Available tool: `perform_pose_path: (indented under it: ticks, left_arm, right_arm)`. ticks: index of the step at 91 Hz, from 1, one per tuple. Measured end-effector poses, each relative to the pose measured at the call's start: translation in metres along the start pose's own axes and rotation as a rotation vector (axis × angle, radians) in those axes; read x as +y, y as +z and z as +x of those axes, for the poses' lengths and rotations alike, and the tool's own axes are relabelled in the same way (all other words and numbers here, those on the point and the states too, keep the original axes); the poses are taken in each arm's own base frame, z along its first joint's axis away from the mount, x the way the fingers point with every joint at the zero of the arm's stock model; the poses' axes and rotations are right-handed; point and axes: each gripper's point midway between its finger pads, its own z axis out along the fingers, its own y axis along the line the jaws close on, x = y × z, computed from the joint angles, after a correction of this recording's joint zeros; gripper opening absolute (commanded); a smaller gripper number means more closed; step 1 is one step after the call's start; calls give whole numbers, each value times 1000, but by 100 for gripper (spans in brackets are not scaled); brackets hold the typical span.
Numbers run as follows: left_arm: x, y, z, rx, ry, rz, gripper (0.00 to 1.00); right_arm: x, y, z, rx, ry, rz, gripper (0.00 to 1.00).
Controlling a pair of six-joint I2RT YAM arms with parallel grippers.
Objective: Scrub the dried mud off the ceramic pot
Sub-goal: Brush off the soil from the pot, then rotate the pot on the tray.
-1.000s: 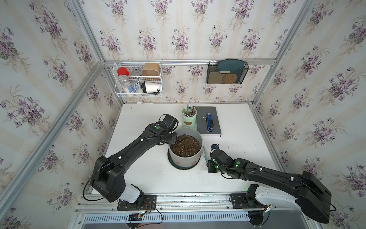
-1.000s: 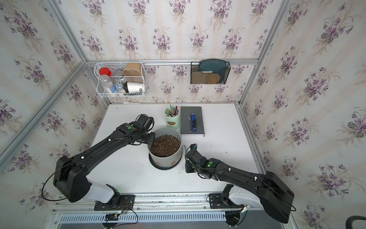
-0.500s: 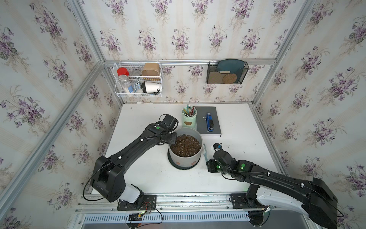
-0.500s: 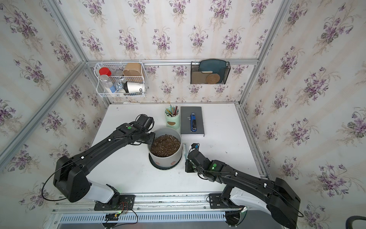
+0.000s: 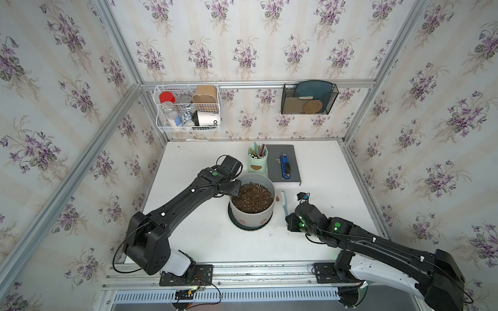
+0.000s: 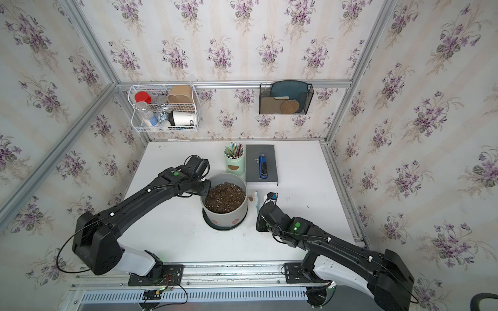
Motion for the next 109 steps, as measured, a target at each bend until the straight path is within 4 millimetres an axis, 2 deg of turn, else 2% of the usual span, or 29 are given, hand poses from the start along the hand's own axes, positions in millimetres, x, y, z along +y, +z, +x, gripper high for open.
perform_pose_path:
  ticks: [11, 29, 44, 55, 69, 75, 79, 83, 88, 93, 109]
  left_arm:
    - [0, 0, 0, -1, -7, -3, 0]
    - [1, 0, 0, -1, -18, -7, 0]
    - [2, 0, 0, -1, -28, -11, 0]
    - [2, 0, 0, -1, -35, -11, 3]
    - [3, 0, 0, 4, -47, -17, 20]
    - [3, 0, -1, 7, -64, -17, 26]
    - [3, 0, -5, 0, -69, -18, 28]
    - [3, 0, -7, -4, -77, -22, 29]
    - [4, -1, -12, -10, -81, -22, 32]
    - [3, -3, -16, -18, -82, -22, 35]
    - [4, -6, -26, -44, -82, -27, 43]
  right_arm:
    - [-19, 4, 2, 12, 29, 90, 0]
    - [-62, -4, -12, -38, 123, 231, 0]
    - [-91, -1, -7, 12, 142, 320, 0]
    - [-84, 0, -5, 47, 119, 288, 0]
    - [-44, -6, -17, 21, 90, 78, 0]
    - [-52, -1, -22, 30, 91, 155, 0]
    - [-62, 9, -20, 68, 96, 238, 0]
    - [-73, 20, -10, 119, 87, 308, 0]
    - [-80, 21, 1, 166, 91, 356, 0]
    - [-76, 19, -3, 162, 86, 357, 0]
    - [-62, 4, -34, 80, 90, 373, 0]
